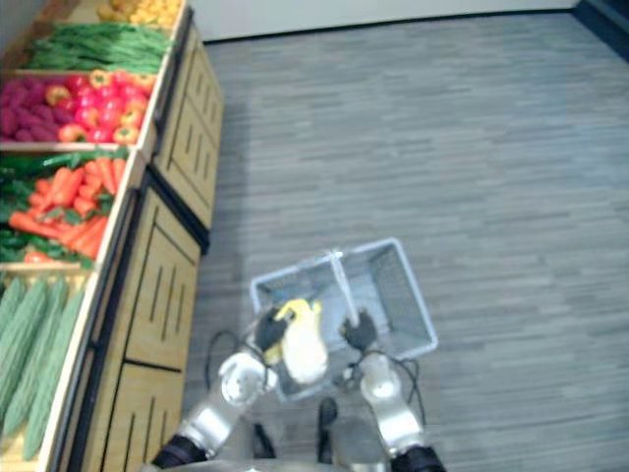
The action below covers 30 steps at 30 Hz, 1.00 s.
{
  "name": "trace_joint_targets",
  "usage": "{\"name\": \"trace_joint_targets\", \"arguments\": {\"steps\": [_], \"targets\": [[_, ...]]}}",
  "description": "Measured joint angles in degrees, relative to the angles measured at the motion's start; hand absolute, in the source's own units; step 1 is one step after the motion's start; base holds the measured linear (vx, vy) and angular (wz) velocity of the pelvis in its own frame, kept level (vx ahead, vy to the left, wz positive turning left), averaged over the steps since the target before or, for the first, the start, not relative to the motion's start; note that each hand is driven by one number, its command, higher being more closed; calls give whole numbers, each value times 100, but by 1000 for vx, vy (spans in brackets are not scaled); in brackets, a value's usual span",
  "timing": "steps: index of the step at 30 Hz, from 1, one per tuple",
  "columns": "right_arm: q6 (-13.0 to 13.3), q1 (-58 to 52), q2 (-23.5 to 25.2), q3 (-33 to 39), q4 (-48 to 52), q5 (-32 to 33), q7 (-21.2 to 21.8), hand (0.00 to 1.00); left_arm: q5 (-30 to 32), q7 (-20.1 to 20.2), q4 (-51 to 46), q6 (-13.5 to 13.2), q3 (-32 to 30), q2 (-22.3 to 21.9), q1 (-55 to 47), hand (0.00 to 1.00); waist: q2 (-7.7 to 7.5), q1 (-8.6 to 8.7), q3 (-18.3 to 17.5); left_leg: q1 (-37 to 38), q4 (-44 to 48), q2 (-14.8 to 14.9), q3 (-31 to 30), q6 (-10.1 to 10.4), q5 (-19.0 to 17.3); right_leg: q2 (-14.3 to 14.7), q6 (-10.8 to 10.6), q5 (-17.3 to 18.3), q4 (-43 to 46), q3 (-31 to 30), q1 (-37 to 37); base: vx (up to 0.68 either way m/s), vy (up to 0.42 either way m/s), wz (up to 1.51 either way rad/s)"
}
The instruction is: Pick vegetable in the basket
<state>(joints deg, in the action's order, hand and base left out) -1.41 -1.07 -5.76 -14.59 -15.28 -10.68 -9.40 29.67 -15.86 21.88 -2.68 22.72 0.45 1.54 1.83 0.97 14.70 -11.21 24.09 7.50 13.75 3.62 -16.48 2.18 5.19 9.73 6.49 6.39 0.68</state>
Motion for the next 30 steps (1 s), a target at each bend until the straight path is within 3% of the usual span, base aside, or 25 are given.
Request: {"name": "trace_joint_targets", "arguments": {"steps": [1, 2, 4, 5, 6, 7, 8, 9, 11, 14, 15, 16, 17, 18, 19, 20, 22, 24, 25, 28, 29, 30], "targets": [[3, 13, 3, -54, 109, 0, 2, 100, 6, -1, -59, 19, 3, -4, 0, 100, 26, -4, -8, -79, -397, -28, 65, 2, 249, 5, -99, 28, -58, 5, 112, 340, 165, -46], [9, -6, 2, -133, 267, 3, 9, 100, 20, 0, -76, 29, 27, -15, 3, 0, 30, -10, -11, -90, -795, -29, 165, -40, 554, 8, -217, 139, -29, 3, 249, 319, 161, -55], [46, -233, 43, -186, 643, 43, 108, 100, 24, 8, -60, 42, 143, -2, 36, 0, -89, -106, -86, 118, -888, -156, 204, -353, 1107, -165, -413, 605, 387, -95, 324, 520, 241, -62], [63, -355, 94, -183, 730, 52, 127, 100, 25, 9, -21, 53, 182, 16, 72, 0, -228, -97, -148, 193, -984, -281, 296, -377, 1071, -333, -516, 747, 595, -93, 256, 523, 196, -23], [81, -595, 144, -164, 921, 73, 142, 100, 39, 17, 42, 83, 255, -29, 144, 0, -377, -49, -239, 339, -1151, -522, 299, -494, 1013, -587, -671, 813, 1271, -32, 6, 446, 134, 11], [80, -680, 172, -158, 962, 180, 204, 100, 50, 17, 56, 148, 286, -18, 201, 0, -435, -15, -234, 499, -1276, -639, 325, -504, 1009, -759, -785, 826, 2035, 6, -271, 536, 168, 12], [62, -749, 206, -173, 956, 283, 304, 100, 53, 18, 154, 239, 290, 17, 278, 0, -465, 22, -225, 882, -1523, -756, 302, -584, 945, -967, -1022, 581, 3392, 150, -714, 512, 173, 7], [54, -793, 200, -172, 940, 313, 367, 100, 54, 21, 179, 306, 289, 52, 301, 0, -468, 55, -217, 1105, -1626, -791, 281, -607, 904, -1123, -992, 558, 3986, 200, -912, 596, 135, 17], [54, -1056, 203, -313, 857, 512, 535, 100, 83, -4, 294, 360, 331, 196, 407, 0, -449, 74, -181, 1831, -1777, -731, 12, -637, 866, -1229, -653, 764, 4785, 440, -1200, 538, 21, 32], [78, -1099, 214, -464, 892, 799, 729, 100, 308, -48, 512, 386, 362, 231, 628, 0, -372, 92, -142, 2052, -1755, -446, -106, -636, 866, -1094, -571, 810, 4020, 620, -1748, 445, -139, 32], [102, -1074, 194, -514, 926, 961, 783, 100, 318, -73, 640, 401, 395, 225, 770, 0, -379, 144, -146, 2051, -1725, -260, -235, -582, 834, -921, -663, 700, 3087, 485, -2002, 350, -184, 51], [103, -1067, 169, -554, 1009, 1038, 824, 100, 375, -80, 700, 399, 395, 222, 832, 0, -340, 219, -123, 2038, -1631, -111, -255, -378, 705, -779, -765, 377, 2147, 243, -2035, 561, -307, 76], [104, -1173, 178, -614, 1141, 1140, 863, 100, 541, -79, 791, 397, 390, 251, 870, 0, -479, 240, -174, 2084, -1482, -76, -213, -10, 462, -788, -783, -437, 872, -169, -1963, 506, -281, 76], [109, -1254, 105, -668, 1216, 1181, 876, 100, 581, -91, 899, 385, 364, 233, 857, 0, -455, 235, -114, 2229, -1342, 2, -221, 319, 165, -840, -909, -1240, 776, -207, -1854, 605, -328, 51], [54, -1142, -1, -734, 1118, 1182, 894, 100, 714, -129, 1058, 439, 203, 123, 835, 0, -173, 208, -128, 2177, -1056, 393, -185, 374, 38, -590, -772, -962, 1136, -45, -1840, 391, -215, 28], [67, -1120, -24, -736, 1126, 1182, 902, 100, 736, -133, 1083, 450, 129, 126, 830, 0, -156, 202, -117, 2120, -840, 423, -221, 344, 87, -573, -762, -782, 1321, -16, -1848, 529, -323, 25], [64, -1096, -122, -741, 1132, 1185, 971, 100, 762, -199, 1087, 457, -210, 121, 698, 0, -82, 193, -70, 1549, 736, 739, -498, 153, 511, -581, -626, -312, 1459, 342, -1419, 468, -296, 62], [64, -1106, -262, -714, 1136, 1191, 963, 100, 752, -294, 1018, 458, -546, 59, 526, 0, -31, 130, -38, 954, 2040, 973, -503, 218, 456, -576, -562, -236, 1081, 624, -797, 368, -164, 72], [64, -1144, -286, -610, 1165, 1189, 954, 100, 747, -378, 966, 457, -687, 48, 443, 0, -37, 47, -35, 614, 2367, 1030, -221, 163, 378, -620, -561, -233, 772, 806, -412, 262, -84, 72], [76, -1133, -392, -510, 1192, 1113, 968, 100, 743, -401, 683, 409, -768, -79, 177, 0, -18, -25, -46, 98, 1787, 997, 783, -21, 287, -779, -669, -168, 360, 1307, 76, 297, -24, 89], [78, -1142, -402, -351, 1195, 1056, 970, 100, 745, -399, 582, 395, -761, -163, 57, 0, 49, -27, -86, 31, 1153, 1037, 1577, -112, 661, -818, -788, -97, 321, 1614, 235, 265, 66, 103], [77, -1147, -415, -259, 1179, 1055, 969, 100, 746, -398, 536, 387, -760, -217, 17, 0, 77, -27, -92, 19, 914, 1057, 2083, -248, 784, -833, -861, -41, 314, 1797, 336, 285, 84, 163]]}}
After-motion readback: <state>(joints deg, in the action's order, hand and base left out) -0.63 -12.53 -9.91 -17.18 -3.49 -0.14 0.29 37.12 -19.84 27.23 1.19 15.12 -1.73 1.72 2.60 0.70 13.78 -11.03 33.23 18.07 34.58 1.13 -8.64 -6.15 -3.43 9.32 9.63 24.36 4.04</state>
